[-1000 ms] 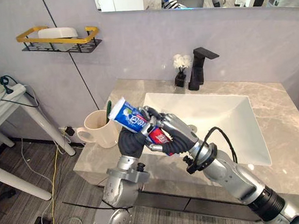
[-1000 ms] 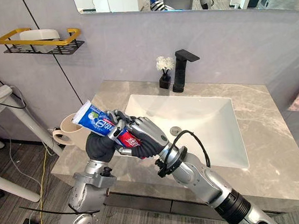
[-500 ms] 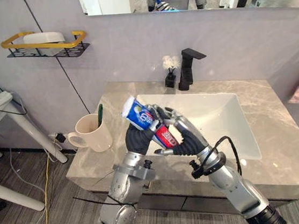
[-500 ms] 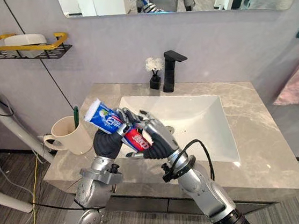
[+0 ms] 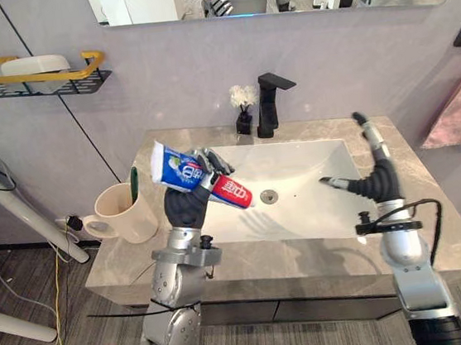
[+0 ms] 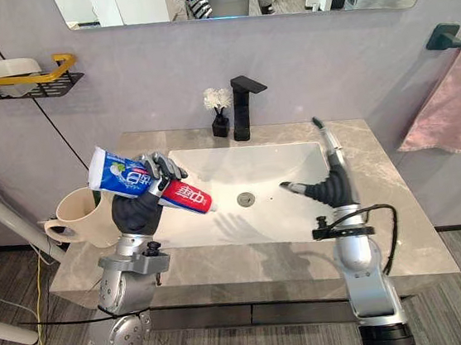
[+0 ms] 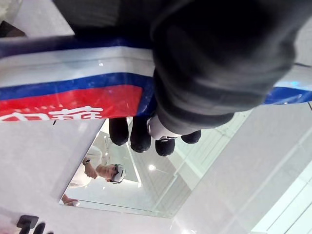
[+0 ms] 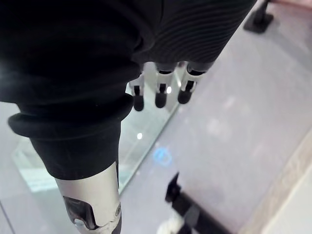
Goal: Organize washtable
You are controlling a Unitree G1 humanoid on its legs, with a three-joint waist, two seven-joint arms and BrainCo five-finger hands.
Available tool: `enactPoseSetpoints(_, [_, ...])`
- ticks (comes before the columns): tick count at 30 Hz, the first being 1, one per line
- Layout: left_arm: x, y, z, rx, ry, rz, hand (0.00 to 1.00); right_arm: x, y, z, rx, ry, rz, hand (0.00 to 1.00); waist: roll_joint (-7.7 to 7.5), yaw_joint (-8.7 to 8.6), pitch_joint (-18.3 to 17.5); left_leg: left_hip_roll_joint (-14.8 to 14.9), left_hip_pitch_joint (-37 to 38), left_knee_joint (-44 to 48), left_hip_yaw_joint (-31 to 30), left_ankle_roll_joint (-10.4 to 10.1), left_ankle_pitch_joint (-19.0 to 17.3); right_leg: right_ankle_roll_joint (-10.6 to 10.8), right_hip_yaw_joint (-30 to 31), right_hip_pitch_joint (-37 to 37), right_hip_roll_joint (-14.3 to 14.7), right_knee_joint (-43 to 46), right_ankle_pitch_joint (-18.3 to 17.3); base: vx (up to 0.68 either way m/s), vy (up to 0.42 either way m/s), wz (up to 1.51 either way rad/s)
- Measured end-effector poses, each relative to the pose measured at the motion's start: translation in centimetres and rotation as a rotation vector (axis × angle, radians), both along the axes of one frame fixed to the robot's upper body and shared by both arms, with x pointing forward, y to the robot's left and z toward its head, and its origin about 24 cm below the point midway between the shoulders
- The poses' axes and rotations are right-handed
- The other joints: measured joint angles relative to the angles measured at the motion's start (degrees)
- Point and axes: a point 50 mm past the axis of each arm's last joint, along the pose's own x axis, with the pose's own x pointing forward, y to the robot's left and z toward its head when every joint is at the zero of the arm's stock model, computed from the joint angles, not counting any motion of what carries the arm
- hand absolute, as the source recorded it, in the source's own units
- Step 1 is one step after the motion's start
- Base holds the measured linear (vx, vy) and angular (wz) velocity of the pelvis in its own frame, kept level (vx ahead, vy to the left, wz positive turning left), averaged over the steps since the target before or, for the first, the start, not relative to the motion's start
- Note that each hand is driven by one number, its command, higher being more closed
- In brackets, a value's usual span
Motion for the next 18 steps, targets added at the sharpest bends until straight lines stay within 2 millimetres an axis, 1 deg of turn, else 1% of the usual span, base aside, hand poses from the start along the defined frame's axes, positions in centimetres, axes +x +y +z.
enactPoseSetpoints(1, [0.0,0.2,0.1,-0.001,-0.007,0.011,1.00,-0.3,-0.5,0.3,0.001,-0.018,-0.029,0.00,0.01,0.00,0.0,0.0,0.0,0.0,0.0,0.0,0.0,0.0,0.0,0.0,0.0,0.0,0.0,-0.04,0.000,-0.01])
enactPoseSetpoints(3, [-0.1,1.0,0.6,0.001,-0.029,0.055,1.00,-1.5,-2.4,1.3,0.009,-0.082,-0.147,0.00,0.03,-0.09,0.0,0.0,0.3,0.0,0.2,0.1,-0.2,0.0,0.1,-0.1,0.0,0.0,0.0,-0.04,0.001,-0.04])
enactPoseSetpoints(4, [-0.1,1.3,0.7,0.004,-0.039,0.081,1.00,-2.2,-3.3,1.6,0.020,-0.106,-0.208,0.00,0.08,-0.12,0.0,0.0,0.3,0.0,0.3,0.1,-0.3,0.0,0.3,-0.1,0.0,0.0,0.0,-0.03,0.002,-0.07])
enactPoseSetpoints(5, [0.0,1.5,0.7,0.008,-0.042,0.095,1.00,-2.5,-3.8,1.7,0.025,-0.117,-0.240,0.00,0.12,-0.19,0.0,0.0,0.4,0.0,0.4,0.1,-0.3,0.0,0.4,-0.2,0.0,-0.1,0.0,-0.02,0.005,-0.11])
enactPoseSetpoints(7, [0.0,2.2,0.9,0.015,-0.050,0.135,1.00,-3.8,-5.7,1.5,0.038,-0.122,-0.356,0.00,0.33,-0.58,0.0,0.0,0.4,0.0,1.6,0.2,-0.5,0.0,1.3,-0.4,0.0,-0.2,0.1,-0.02,0.010,-0.18])
enactPoseSetpoints(8, [0.0,2.3,0.9,0.019,-0.051,0.145,1.00,-4.1,-6.2,1.3,0.041,-0.116,-0.380,0.00,0.44,-0.67,0.0,0.0,0.4,0.0,1.7,0.3,-0.6,0.0,1.6,-0.6,0.1,-0.3,0.2,-0.01,0.013,-0.24])
enactPoseSetpoints(9, [0.0,2.7,0.9,0.036,-0.054,0.180,1.00,-5.0,-7.3,1.1,0.055,-0.107,-0.442,0.00,0.84,-1.27,-0.3,0.1,0.2,0.0,2.2,0.3,-0.7,0.0,1.9,-0.9,0.0,-0.6,0.5,0.00,0.008,-0.17])
enactPoseSetpoints(12, [-0.5,3.3,1.1,0.051,-0.066,0.230,1.00,-6.4,-8.9,0.3,0.092,-0.087,-0.536,0.00,1.38,-1.74,-0.5,0.1,0.0,0.0,3.2,0.4,-0.8,0.2,3.2,-1.2,0.1,-0.9,1.1,0.02,0.006,-0.21])
enactPoseSetpoints(14, [-0.6,3.5,1.2,0.053,-0.076,0.254,1.00,-7.5,-10.5,-1.7,0.163,-0.023,-0.632,0.00,1.48,-2.96,-0.5,0.1,0.0,0.0,3.2,0.4,-0.9,0.2,3.2,-1.1,0.1,-1.0,1.1,0.01,-0.002,-0.04])
enactPoseSetpoints(15, [-0.5,3.6,1.2,0.049,-0.074,0.260,1.00,-7.7,-10.8,-2.4,0.192,-0.001,-0.653,0.00,1.48,-3.14,-0.5,0.1,0.0,0.0,3.3,0.4,-0.9,0.2,3.3,-1.2,0.1,-1.0,1.1,-0.02,-0.007,-0.06])
enactPoseSetpoints(17, [-0.6,3.5,1.2,0.050,-0.072,0.282,1.00,-8.8,-11.6,-5.9,0.313,0.118,-0.726,0.00,1.50,-2.97,-0.5,0.1,0.2,0.0,3.6,0.4,-1.0,0.2,3.6,-1.2,0.2,-1.0,1.2,-0.03,-0.008,-0.05])
enactPoseSetpoints(18, [-0.6,3.5,1.2,0.052,-0.073,0.287,1.00,-9.1,-11.7,-6.9,0.350,0.149,-0.739,0.00,1.53,-2.96,-0.6,0.1,0.2,0.0,3.7,0.4,-1.0,0.2,3.6,-1.2,0.3,-1.0,1.2,-0.03,-0.011,-0.03])
